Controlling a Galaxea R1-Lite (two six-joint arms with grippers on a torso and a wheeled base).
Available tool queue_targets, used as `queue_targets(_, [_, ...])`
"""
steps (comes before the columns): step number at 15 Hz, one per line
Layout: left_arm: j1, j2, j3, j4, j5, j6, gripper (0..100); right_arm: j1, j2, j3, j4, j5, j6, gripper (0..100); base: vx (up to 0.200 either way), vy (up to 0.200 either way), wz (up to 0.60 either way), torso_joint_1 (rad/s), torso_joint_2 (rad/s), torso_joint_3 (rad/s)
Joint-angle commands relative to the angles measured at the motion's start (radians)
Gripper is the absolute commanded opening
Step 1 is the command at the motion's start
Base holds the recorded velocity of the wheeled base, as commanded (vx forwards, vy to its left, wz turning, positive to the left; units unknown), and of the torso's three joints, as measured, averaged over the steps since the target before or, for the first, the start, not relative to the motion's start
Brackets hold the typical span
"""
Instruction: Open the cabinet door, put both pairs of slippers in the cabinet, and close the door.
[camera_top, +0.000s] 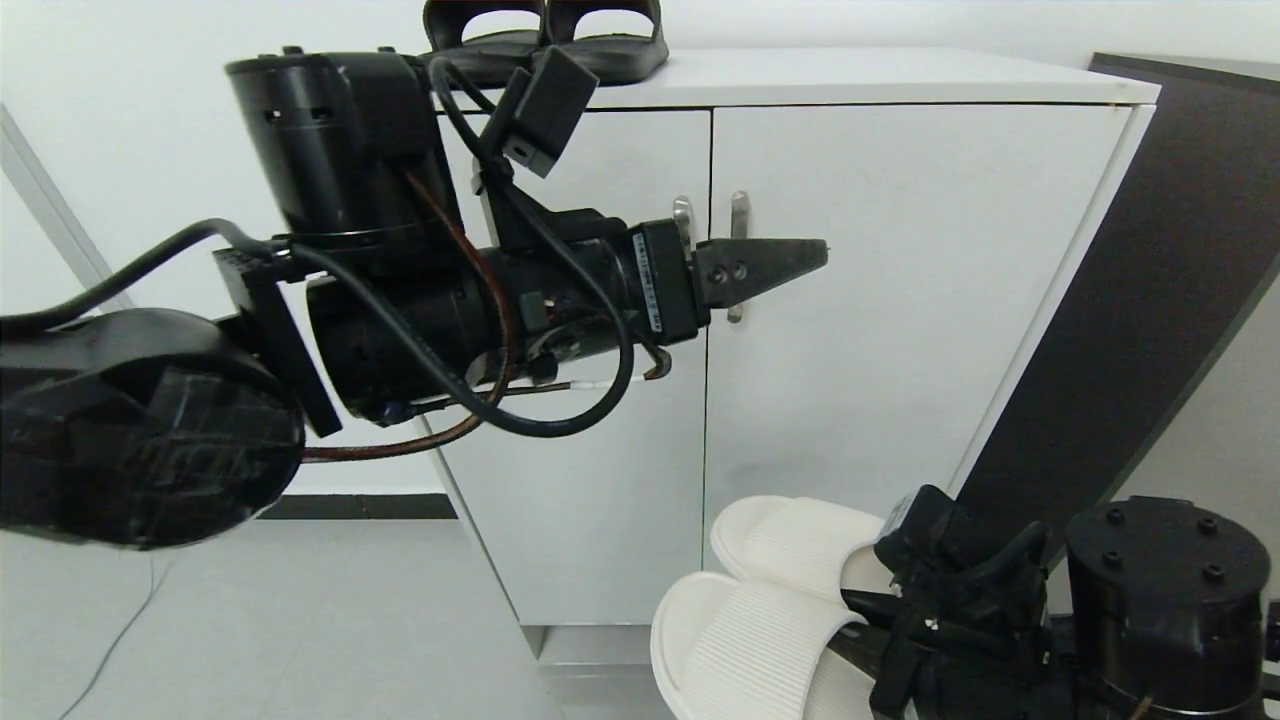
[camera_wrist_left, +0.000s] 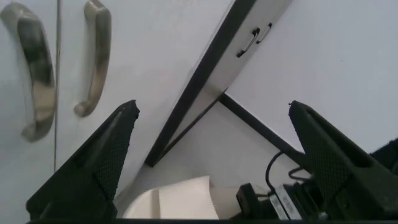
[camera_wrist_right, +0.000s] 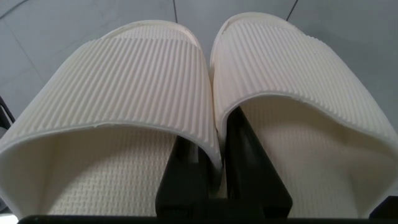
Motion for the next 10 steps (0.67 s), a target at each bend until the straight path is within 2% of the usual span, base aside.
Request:
queue_targets(1, [0.006,0.055,-0.044,0.004,-0.014,-0.003,100,0.001,0.002,0.000,0.000,-0.001,0.001,0,0.000,0.000,0.00,0.000,0.00,0.000])
queue_targets(3, [0.015,0.060,-0.055,0.013,-0.031,-0.003,100,0.001,0.004,0.001,0.000,0.000,-0.001,0,0.000,0.000,0.00,0.000,0.00,0.000])
queue_targets(6, [0.032,0.078,-0.066,0.013,-0.022,-0.003,100,0.001,0.004,0.001,0.000,0.000,0.001,0,0.000,0.000,0.00,0.000,0.00,0.000])
queue_targets(10, [0.047,0.118,-0.109,0.009,0.045,-0.003,100,0.001,0.006,0.001,0.000,0.000,0.001,0,0.000,0.000,0.00,0.000,0.00,0.000])
